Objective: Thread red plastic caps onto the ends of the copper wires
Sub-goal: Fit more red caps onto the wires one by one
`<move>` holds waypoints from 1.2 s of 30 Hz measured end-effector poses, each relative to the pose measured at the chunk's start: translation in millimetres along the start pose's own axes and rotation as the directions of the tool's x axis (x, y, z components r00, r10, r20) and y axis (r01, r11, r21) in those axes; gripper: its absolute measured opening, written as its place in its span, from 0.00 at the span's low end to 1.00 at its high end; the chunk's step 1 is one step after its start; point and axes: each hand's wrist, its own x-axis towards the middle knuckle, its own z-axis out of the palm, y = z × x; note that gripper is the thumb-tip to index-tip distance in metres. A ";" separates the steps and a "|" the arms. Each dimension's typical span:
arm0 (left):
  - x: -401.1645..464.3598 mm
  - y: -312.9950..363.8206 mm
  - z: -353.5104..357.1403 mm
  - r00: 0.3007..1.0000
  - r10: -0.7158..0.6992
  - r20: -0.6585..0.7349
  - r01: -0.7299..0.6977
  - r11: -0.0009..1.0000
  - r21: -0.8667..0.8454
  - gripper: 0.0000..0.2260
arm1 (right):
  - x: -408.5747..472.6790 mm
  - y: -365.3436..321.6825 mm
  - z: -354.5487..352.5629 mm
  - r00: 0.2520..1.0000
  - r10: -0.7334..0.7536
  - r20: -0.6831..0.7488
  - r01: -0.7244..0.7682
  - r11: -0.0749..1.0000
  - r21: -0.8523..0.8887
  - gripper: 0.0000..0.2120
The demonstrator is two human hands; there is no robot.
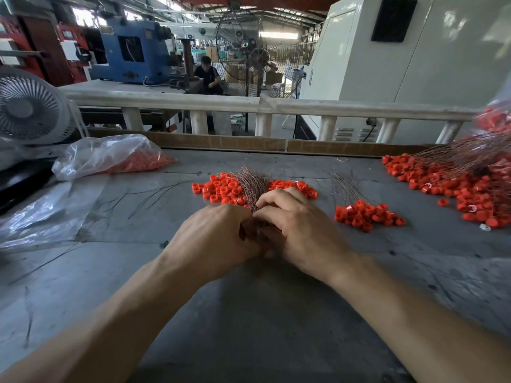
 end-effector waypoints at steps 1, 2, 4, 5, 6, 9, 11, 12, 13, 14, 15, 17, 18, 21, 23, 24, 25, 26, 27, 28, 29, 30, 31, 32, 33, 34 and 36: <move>-0.5 0.8 -0.2 1.000 0.010 0.000 -0.010 1.000 0.011 0.14 | 0.0 0.4 -0.2 1.000 0.004 0.002 -0.004 1.000 0.001 0.11; -1.3 1.2 -0.2 1.000 0.021 0.000 -0.021 0.999 0.029 0.13 | 0.0 0.7 -0.4 1.000 0.007 0.003 -0.007 1.000 0.004 0.11; -1.7 0.7 0.5 0.999 0.035 0.000 -0.035 0.997 0.070 0.10 | -0.7 1.1 -0.8 1.000 0.005 0.005 -0.005 1.000 0.017 0.11; -1.6 0.1 0.4 0.999 0.035 0.002 -0.035 0.996 0.076 0.10 | -0.9 1.3 -1.0 1.000 0.000 0.007 -0.001 1.000 0.021 0.11; -1.6 0.1 -0.5 0.999 0.032 0.010 -0.033 0.997 0.070 0.12 | -1.0 1.5 -1.4 1.000 -0.005 0.012 0.005 1.000 0.026 0.11; -1.2 1.8 -2.6 0.998 0.034 0.052 -0.036 0.998 0.052 0.21 | -0.9 3.0 -2.8 0.999 -0.001 0.033 0.000 0.999 0.046 0.11; -1.5 2.7 -2.5 0.997 0.049 0.056 -0.052 0.997 0.058 0.21 | -1.0 3.3 -3.5 0.999 0.003 0.053 -0.005 0.999 0.053 0.12; -1.8 2.8 -2.6 0.997 0.062 0.051 -0.065 0.996 0.060 0.19 | -1.1 3.2 -3.8 0.998 0.002 0.063 -0.006 0.999 0.054 0.12; -2.1 3.1 -2.5 0.996 0.076 0.041 -0.079 0.995 0.064 0.16 | -1.3 3.3 -3.9 0.998 0.001 0.070 -0.004 0.999 0.053 0.13; -2.5 3.4 -2.7 0.995 0.092 0.028 -0.094 0.993 0.069 0.14 | -1.3 3.3 -3.9 0.997 -0.002 0.071 -0.002 0.999 0.052 0.13; -2.8 3.9 -3.0 0.994 0.105 0.012 -0.106 0.992 0.072 0.12 | -1.3 3.3 -3.8 0.998 -0.003 0.068 0.000 0.999 0.053 0.12; -3.9 5.4 -3.9 0.993 0.114 -0.018 -0.112 0.991 0.076 0.08 | -0.9 3.4 -3.4 0.998 0.000 0.060 -0.004 0.998 0.061 0.11; -4.5 6.1 -4.6 0.994 0.108 -0.027 -0.105 0.991 0.079 0.08 | -0.8 3.2 -3.3 0.998 0.005 0.056 -0.008 0.998 0.064 0.11; -5.9 7.8 -6.2 0.994 0.096 -0.051 -0.092 0.993 0.080 0.06 | -0.6 2.6 -2.5 0.998 0.014 0.055 -0.018 0.997 0.069 0.09; -7.2 10.2 -6.8 0.991 0.108 -0.085 -0.102 0.992 0.078 0.07 | -0.7 1.7 -1.8 0.998 0.014 0.056 -0.017 0.999 0.052 0.07; -8.1 12.0 -7.5 0.988 0.114 -0.102 -0.106 0.991 0.083 0.08 | -0.6 1.5 -1.4 0.999 0.011 0.050 -0.013 0.999 0.045 0.07; -8.9 14.0 -8.6 0.986 0.122 -0.117 -0.111 0.990 0.092 0.08 | -0.6 1.2 -1.1 0.999 0.007 0.039 -0.008 0.999 0.042 0.06; -9.9 16.1 -10.0 0.983 0.133 -0.129 -0.120 0.987 0.107 0.09 | -0.4 0.8 -1.0 1.000 0.002 0.027 -0.003 0.999 0.041 0.05; -10.7 17.7 -11.6 0.979 0.149 -0.136 -0.132 0.983 0.128 0.09 | -0.2 0.5 -1.0 1.000 -0.002 0.020 0.001 0.999 0.042 0.05; -11.3 18.6 -13.2 0.976 0.169 -0.141 -0.146 0.977 0.155 0.09 | 0.1 0.1 -0.8 1.000 -0.003 0.020 0.002 0.999 0.042 0.04; -11.8 19.3 -15.0 0.970 0.195 -0.148 -0.166 0.969 0.184 0.09 | 0.4 -0.3 -0.6 1.000 0.001 0.024 -0.002 0.999 0.038 0.04; -12.3 19.7 -16.7 0.961 0.227 -0.155 -0.193 0.959 0.210 0.09 | 0.7 -0.5 -0.6 0.999 0.008 0.031 -0.009 1.000 0.028 0.05; -12.8 20.6 -18.6 0.951 0.265 -0.158 -0.226 0.947 0.230 0.09 | 1.0 -0.9 -0.4 0.999 0.014 0.036 -0.014 1.000 0.010 0.06; -13.4 22.0 -20.5 0.941 0.305 -0.149 -0.263 0.932 0.248 0.09 | 1.2 -1.2 -0.3 0.999 0.017 0.036 -0.016 1.000 -0.011 0.07; -13.9 23.5 -22.3 0.931 0.342 -0.130 -0.300 0.916 0.268 0.08 | 1.3 -1.6 -0.2 0.999 0.017 0.031 -0.016 1.000 -0.027 0.07; -13.6 25.0 -23.5 0.921 0.375 -0.108 -0.331 0.898 0.291 0.08 | 1.2 -2.1 -0.3 1.000 0.018 0.026 -0.017 0.999 -0.034 0.07; -12.5 26.1 -25.0 0.895 0.432 -0.113 -0.376 0.865 0.332 0.07 | 0.9 -3.4 -0.9 0.999 0.030 0.024 -0.029 0.999 -0.038 0.06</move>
